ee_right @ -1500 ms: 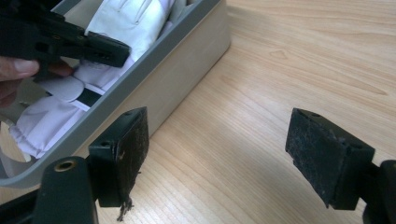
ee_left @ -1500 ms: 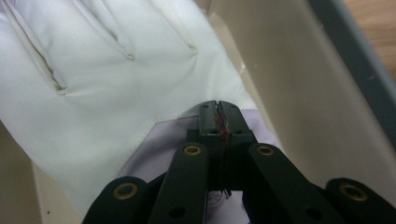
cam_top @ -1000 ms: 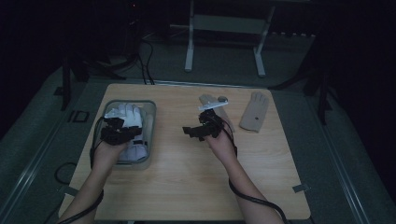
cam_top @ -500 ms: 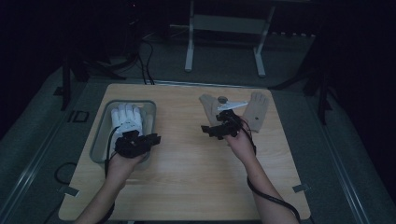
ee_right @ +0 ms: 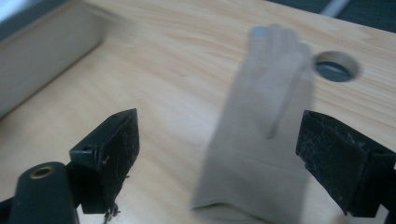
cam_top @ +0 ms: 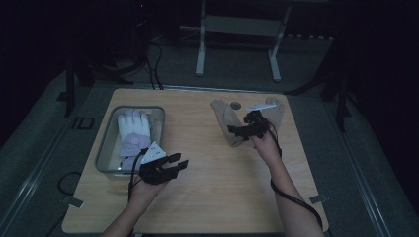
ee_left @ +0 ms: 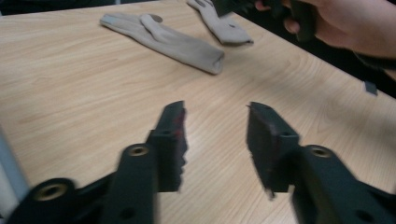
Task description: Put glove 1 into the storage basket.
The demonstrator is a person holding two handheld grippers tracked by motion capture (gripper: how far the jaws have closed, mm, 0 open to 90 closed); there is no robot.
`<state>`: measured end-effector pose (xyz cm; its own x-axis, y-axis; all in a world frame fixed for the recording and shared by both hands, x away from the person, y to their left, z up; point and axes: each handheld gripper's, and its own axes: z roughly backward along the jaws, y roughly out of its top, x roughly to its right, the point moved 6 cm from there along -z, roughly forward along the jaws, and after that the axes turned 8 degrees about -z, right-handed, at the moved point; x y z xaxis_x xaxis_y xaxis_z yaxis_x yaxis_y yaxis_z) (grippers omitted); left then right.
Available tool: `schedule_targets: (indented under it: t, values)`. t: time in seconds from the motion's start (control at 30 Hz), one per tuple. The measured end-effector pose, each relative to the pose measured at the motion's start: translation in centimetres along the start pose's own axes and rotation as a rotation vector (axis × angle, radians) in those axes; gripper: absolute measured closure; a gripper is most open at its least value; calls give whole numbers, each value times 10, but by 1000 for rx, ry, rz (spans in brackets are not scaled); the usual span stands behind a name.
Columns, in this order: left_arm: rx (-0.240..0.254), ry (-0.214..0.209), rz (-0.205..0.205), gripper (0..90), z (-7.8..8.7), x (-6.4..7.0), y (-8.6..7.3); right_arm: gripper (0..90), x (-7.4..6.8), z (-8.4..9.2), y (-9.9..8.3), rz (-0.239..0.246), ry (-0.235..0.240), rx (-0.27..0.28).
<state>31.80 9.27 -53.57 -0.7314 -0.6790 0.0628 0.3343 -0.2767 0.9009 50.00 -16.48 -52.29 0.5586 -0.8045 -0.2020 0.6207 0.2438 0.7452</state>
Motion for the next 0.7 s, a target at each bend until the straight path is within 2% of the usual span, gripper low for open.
schedule_targets:
  t: [0.07, 0.13, 0.2, 0.23, 0.27, 0.3, 0.43, 0.57, 0.67, 0.7]
  values:
    - [-19, -4, -3, 471, -4, 4, -6, 102, 3, -5, -1, 3, 10, -6]
    - [-35, 6, 0, 368, -7, 8, -13, 105, 7, -11, -1, 6, -4, -5]
    - [-40, 0, 3, 294, -9, 12, -18, 178, 13, -17, -1, 25, -54, 3]
    - [-55, 10, 3, 253, -11, 12, -22, 217, 14, -19, -1, 34, -62, 6]
    - [-56, 2, 7, 232, -12, 14, -24, 234, 17, -22, -1, 38, -79, 5]
    - [-57, 5, 7, 172, -14, 15, -27, 270, 18, -24, -1, 39, -86, 4]
    - [-59, 23, 9, 100, -18, 21, -38, 343, 24, -35, 2, 17, -101, -7]
    - [-57, 40, -24, 88, -19, 24, -42, 346, 27, -48, 7, 16, -128, -23]
    - [-51, 43, -28, 67, -19, 25, -42, 344, 28, -56, 11, 12, -135, -30]
    - [-59, 65, -41, 67, -20, 24, -43, 337, 28, -59, 12, 10, -144, -33]
